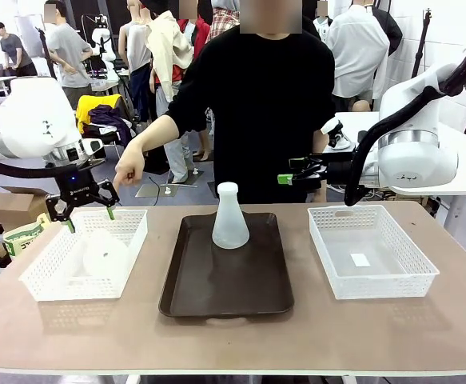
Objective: Prepare the laboratory tools.
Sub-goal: Pick up the Big flask that the person points to.
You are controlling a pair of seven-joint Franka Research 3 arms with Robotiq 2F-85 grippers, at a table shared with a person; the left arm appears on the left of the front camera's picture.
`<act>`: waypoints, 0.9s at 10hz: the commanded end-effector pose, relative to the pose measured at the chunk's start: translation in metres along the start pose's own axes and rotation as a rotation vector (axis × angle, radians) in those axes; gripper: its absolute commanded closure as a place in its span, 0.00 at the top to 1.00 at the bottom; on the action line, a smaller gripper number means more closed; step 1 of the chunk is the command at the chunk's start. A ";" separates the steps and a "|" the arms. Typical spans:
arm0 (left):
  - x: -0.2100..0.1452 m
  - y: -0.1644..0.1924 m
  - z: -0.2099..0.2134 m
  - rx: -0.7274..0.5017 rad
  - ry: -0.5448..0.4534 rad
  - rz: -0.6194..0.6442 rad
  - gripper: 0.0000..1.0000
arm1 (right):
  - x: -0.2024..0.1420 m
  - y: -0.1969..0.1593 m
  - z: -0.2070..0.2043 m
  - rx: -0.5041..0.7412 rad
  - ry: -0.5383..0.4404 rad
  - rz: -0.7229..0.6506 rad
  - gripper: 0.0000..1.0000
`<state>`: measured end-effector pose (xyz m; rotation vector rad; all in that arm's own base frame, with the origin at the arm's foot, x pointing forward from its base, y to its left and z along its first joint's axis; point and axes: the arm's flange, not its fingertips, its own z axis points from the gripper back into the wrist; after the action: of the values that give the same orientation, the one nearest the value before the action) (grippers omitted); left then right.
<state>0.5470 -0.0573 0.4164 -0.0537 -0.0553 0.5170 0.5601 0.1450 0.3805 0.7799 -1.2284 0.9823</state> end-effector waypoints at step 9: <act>0.024 -0.013 -0.042 0.076 -0.018 0.119 1.00 | 0.000 0.000 0.000 0.002 0.008 -0.008 1.00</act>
<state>0.5643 -0.0519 0.3783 0.0078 -0.0509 0.6179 0.5601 0.1449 0.3806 0.7797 -1.2286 0.9823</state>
